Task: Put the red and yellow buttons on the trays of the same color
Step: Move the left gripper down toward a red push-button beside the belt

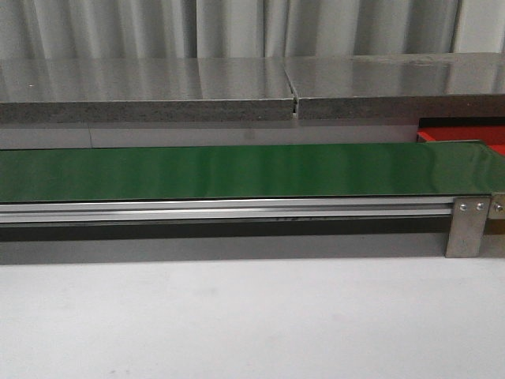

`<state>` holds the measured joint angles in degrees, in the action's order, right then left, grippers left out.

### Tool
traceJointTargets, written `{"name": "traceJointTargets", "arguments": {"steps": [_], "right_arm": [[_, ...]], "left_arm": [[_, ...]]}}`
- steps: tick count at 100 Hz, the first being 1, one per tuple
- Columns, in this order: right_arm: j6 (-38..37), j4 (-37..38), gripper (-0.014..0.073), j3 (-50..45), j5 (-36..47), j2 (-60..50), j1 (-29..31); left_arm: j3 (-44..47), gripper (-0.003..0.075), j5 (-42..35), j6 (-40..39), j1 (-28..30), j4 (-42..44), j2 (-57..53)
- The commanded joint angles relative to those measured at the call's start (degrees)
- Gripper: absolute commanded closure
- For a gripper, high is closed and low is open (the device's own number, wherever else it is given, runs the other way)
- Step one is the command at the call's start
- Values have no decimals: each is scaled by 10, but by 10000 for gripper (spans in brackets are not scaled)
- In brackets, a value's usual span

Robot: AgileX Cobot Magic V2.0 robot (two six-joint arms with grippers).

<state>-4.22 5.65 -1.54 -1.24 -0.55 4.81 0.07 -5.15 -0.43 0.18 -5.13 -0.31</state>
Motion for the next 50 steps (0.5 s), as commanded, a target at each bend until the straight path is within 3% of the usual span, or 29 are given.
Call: {"name": "traceJointTargets", "arguments": {"steps": [1, 41, 50], "right_arm": [[0, 8, 660, 6, 45, -9, 1], [0, 8, 660, 6, 45, -9, 1], [0, 8, 660, 6, 45, -9, 1]], "left_arm": [[18, 739, -43, -5, -4, -3, -22], [11, 739, -43, -5, -4, -1, -22], [-19, 739, -5, -4, -4, 62, -22]]}}
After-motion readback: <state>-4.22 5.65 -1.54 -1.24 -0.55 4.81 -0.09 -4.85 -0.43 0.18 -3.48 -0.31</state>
